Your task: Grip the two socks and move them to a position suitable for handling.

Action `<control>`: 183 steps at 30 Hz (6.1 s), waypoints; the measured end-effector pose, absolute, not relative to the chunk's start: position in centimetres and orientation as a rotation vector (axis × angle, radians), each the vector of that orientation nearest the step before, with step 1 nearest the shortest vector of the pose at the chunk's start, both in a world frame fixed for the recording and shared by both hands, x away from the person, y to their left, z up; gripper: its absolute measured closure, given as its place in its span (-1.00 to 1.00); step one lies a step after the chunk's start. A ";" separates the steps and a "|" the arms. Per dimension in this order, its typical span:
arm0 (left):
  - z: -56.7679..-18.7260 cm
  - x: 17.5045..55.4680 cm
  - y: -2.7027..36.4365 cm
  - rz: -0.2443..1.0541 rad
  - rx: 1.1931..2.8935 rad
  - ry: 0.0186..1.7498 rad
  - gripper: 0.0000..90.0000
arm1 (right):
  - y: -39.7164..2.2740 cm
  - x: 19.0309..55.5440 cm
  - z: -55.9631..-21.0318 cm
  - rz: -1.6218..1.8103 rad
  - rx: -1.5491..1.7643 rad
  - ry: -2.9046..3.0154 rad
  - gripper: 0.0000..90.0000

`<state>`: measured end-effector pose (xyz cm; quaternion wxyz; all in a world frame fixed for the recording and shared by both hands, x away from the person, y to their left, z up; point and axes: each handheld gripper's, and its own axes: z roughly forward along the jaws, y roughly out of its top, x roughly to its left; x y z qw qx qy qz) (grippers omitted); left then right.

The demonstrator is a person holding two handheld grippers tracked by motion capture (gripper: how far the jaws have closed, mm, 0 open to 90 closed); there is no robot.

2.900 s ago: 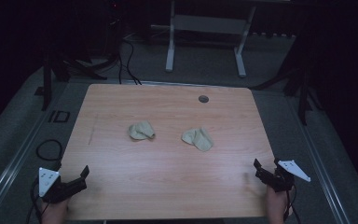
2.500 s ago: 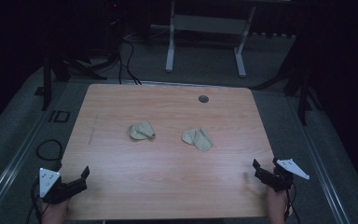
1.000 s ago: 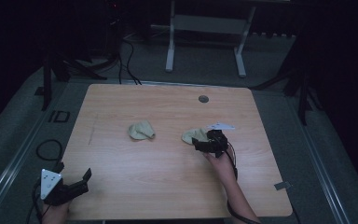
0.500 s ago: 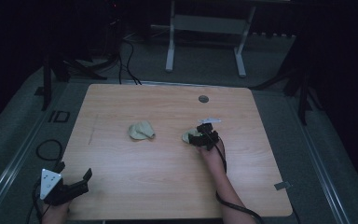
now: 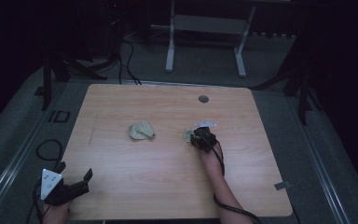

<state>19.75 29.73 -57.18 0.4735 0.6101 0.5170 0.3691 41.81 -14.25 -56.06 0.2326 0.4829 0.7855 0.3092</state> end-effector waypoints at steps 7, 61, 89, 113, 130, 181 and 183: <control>-57.2 19.8 29.5 0.903 1.510 1.243 -1.00 | -14.2 41.7 -55.4 0.837 1.322 2.186 0.74; -56.6 20.1 26.5 0.806 1.615 1.186 -1.00 | -6.3 23.8 -56.3 1.011 1.022 2.452 0.20; -55.6 23.7 11.8 0.316 2.299 0.644 0.99 | -7.2 24.6 -55.0 1.029 1.055 2.566 0.03; -56.2 25.0 11.6 0.293 2.363 0.611 0.99 | -10.5 24.0 -51.5 1.082 1.047 2.498 0.80; -56.3 25.7 12.0 0.263 2.365 0.572 0.98 | -16.6 26.2 -53.2 0.992 1.303 2.364 0.60; -55.4 26.1 12.1 0.235 2.304 0.604 0.53 | -17.5 25.7 -55.0 0.907 1.255 2.446 0.42; -55.4 25.8 12.6 0.242 2.299 0.615 0.51 | -17.5 25.7 -54.8 0.923 1.249 2.445 0.39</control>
